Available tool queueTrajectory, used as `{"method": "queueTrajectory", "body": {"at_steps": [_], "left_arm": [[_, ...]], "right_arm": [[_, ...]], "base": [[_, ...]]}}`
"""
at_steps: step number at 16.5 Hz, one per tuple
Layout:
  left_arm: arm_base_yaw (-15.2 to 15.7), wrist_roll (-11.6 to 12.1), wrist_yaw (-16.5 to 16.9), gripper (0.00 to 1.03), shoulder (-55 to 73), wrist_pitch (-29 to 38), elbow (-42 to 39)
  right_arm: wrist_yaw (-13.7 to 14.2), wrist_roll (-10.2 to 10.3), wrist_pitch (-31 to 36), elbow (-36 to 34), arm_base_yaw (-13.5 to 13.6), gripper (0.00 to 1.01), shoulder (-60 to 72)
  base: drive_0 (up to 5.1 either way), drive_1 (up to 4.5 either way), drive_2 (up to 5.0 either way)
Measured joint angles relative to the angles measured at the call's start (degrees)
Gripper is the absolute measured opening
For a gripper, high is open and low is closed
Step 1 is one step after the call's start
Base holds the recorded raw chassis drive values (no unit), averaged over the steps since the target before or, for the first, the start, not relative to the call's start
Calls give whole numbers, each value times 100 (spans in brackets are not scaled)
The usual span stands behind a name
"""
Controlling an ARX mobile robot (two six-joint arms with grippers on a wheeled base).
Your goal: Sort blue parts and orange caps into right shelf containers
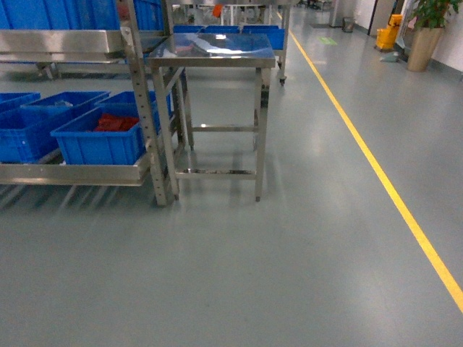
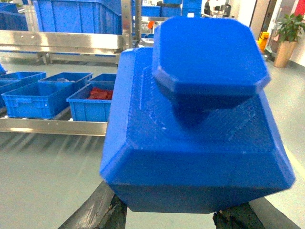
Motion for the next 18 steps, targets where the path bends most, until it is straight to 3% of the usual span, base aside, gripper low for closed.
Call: {"method": "queueTrajectory", "body": {"at_steps": [18], "left_arm": [[0, 0, 4, 40, 0, 33, 0]], "right_arm": [[0, 0, 37, 0, 0, 43, 0]], "base": [[0, 433, -433]]}}
